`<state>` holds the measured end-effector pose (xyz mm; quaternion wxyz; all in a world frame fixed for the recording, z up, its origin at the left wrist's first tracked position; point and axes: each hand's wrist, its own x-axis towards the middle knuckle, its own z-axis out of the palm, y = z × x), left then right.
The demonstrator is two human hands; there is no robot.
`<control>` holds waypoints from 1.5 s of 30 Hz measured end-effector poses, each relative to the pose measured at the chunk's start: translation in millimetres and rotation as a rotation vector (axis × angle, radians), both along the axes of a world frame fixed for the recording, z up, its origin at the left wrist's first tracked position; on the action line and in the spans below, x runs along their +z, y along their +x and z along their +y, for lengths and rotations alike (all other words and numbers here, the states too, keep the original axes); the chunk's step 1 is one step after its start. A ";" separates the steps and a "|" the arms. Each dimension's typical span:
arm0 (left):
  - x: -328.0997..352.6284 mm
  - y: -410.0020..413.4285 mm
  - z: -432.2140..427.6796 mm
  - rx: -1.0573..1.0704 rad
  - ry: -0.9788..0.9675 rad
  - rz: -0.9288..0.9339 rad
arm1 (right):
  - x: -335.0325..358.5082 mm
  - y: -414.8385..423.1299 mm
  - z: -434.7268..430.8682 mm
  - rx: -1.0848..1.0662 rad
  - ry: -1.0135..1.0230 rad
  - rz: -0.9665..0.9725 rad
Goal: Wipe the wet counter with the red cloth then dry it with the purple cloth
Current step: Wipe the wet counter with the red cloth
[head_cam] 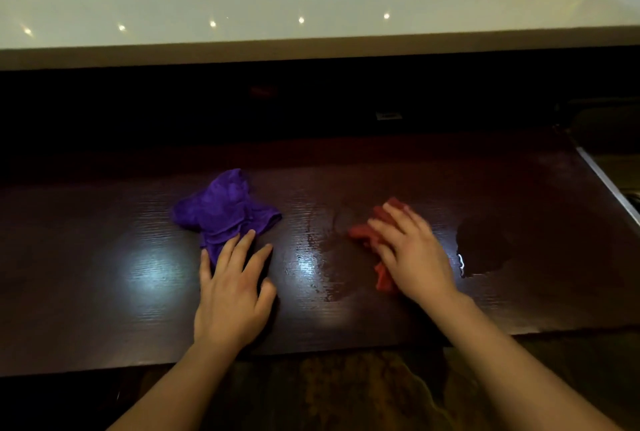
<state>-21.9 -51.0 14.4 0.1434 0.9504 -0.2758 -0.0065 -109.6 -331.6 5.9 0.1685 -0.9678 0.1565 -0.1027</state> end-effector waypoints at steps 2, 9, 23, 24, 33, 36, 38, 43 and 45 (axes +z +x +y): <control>0.2 -0.8 -0.4 0.004 -0.007 -0.007 | 5.7 15.0 13.2 -0.130 0.021 0.012; -6.1 1.1 -0.2 -0.004 0.033 -0.024 | -4.7 -52.2 29.9 0.268 -0.029 0.009; -2.0 -42.7 -121.0 -0.126 0.070 -0.033 | 13.5 -122.7 -27.5 0.079 0.002 -0.009; -8.7 -41.6 -126.8 -0.102 0.076 -0.010 | 11.7 -131.1 -43.1 -0.003 -0.022 -0.021; -24.9 -35.4 -131.9 -0.051 0.099 -0.039 | 12.7 -107.0 -91.4 -0.305 0.015 0.013; -25.3 -34.8 -130.5 -0.052 0.105 -0.044 | 12.3 -122.2 -88.0 -0.009 -0.050 0.067; -26.1 -34.7 -130.5 -0.053 0.105 -0.048 | 11.6 -133.8 -113.1 -0.067 -0.091 0.074; -24.1 -36.2 -132.1 -0.040 0.105 -0.047 | 12.7 -97.7 -162.4 -0.478 -0.001 0.062; -20.6 -37.1 -132.5 -0.043 0.104 -0.040 | 14.0 -68.8 -151.4 -0.415 0.043 0.040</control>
